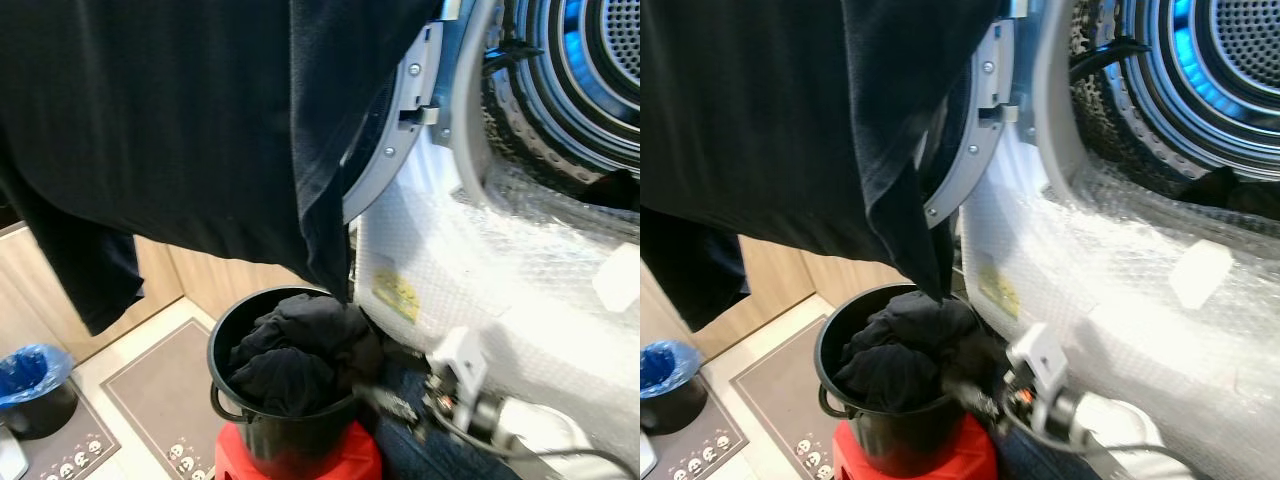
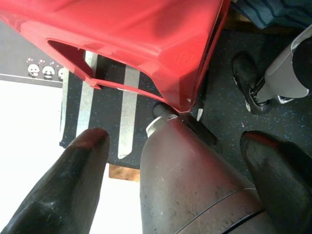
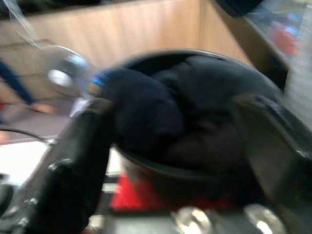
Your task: Clothes washing
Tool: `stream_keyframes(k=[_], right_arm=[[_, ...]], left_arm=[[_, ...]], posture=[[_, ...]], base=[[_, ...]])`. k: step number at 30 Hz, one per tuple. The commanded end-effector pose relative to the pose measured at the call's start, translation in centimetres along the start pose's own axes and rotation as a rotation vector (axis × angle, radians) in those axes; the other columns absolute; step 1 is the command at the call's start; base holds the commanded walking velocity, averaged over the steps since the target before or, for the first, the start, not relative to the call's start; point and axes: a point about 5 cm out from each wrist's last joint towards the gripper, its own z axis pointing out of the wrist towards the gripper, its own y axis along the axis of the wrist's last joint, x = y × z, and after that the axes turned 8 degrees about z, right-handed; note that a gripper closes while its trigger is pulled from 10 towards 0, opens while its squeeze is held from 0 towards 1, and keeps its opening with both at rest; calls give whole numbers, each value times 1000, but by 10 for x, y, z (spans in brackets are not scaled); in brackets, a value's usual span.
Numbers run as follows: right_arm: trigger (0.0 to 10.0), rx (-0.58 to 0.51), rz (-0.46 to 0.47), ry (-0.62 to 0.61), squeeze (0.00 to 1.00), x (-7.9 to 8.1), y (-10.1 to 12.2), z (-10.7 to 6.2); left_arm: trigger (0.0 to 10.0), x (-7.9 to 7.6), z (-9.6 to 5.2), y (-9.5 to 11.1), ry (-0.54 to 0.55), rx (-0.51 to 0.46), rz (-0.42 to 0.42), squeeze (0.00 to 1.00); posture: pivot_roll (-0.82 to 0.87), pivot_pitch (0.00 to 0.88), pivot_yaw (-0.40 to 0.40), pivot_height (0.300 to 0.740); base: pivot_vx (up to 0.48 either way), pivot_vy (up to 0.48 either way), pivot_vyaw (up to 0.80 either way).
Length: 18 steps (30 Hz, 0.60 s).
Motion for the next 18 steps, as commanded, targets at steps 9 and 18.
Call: stream_keyframes(k=[9,18], right_arm=[[10000,-8,-51,-69,0,5,-10,37],[10000,6,-121,14,0,42,-21,76]], left_arm=[[10000,9,-13,-52,-8,128,-6,0],[10000,-1,-7,-36,-23,106,3,0]], posture=[[-117,0,21,740],[-89,0,8,740]], base=[[0,0,0],[0,0,0]])
